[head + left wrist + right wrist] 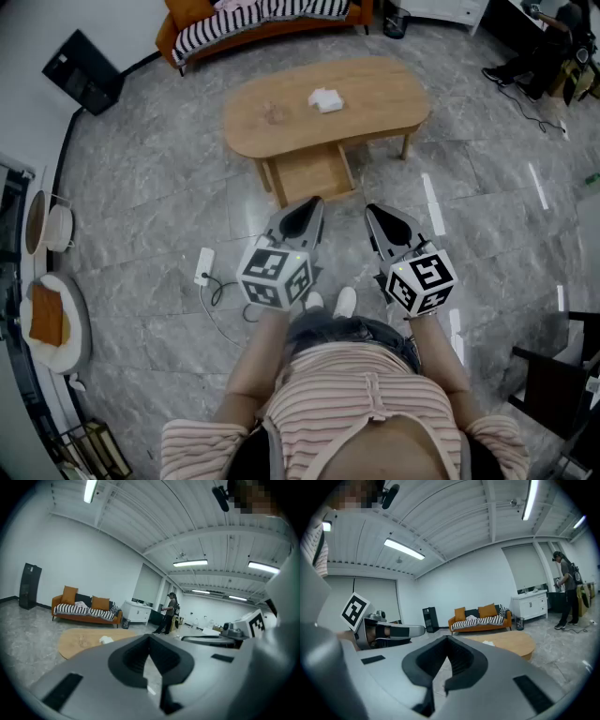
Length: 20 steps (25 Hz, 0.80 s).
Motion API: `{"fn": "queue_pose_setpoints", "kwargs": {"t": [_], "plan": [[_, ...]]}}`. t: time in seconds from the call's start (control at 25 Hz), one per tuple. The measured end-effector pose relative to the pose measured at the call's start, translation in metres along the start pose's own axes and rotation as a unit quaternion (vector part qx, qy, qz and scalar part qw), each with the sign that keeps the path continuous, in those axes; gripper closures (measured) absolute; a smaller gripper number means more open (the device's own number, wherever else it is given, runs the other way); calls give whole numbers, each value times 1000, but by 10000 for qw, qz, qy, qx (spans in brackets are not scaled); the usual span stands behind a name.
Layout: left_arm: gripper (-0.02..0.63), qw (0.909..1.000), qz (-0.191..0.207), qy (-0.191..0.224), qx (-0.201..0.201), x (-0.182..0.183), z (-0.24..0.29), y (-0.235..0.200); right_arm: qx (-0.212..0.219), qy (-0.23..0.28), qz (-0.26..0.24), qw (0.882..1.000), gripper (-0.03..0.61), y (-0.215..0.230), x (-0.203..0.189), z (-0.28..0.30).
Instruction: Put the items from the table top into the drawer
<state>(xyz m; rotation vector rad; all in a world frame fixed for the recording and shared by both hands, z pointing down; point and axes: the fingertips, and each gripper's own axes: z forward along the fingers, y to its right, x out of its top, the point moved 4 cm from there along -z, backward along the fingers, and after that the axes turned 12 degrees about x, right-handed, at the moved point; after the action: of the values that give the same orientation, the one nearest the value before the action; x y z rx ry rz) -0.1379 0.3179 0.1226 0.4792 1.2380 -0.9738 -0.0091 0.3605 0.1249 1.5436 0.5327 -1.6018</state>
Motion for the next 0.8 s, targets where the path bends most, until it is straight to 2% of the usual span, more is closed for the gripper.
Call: {"fn": "queue_pose_setpoints", "kwargs": {"t": [0.8], "plan": [[600, 9989, -294, -162, 315, -15, 17, -9, -19, -11, 235, 9997, 571, 32, -9, -15]]}}
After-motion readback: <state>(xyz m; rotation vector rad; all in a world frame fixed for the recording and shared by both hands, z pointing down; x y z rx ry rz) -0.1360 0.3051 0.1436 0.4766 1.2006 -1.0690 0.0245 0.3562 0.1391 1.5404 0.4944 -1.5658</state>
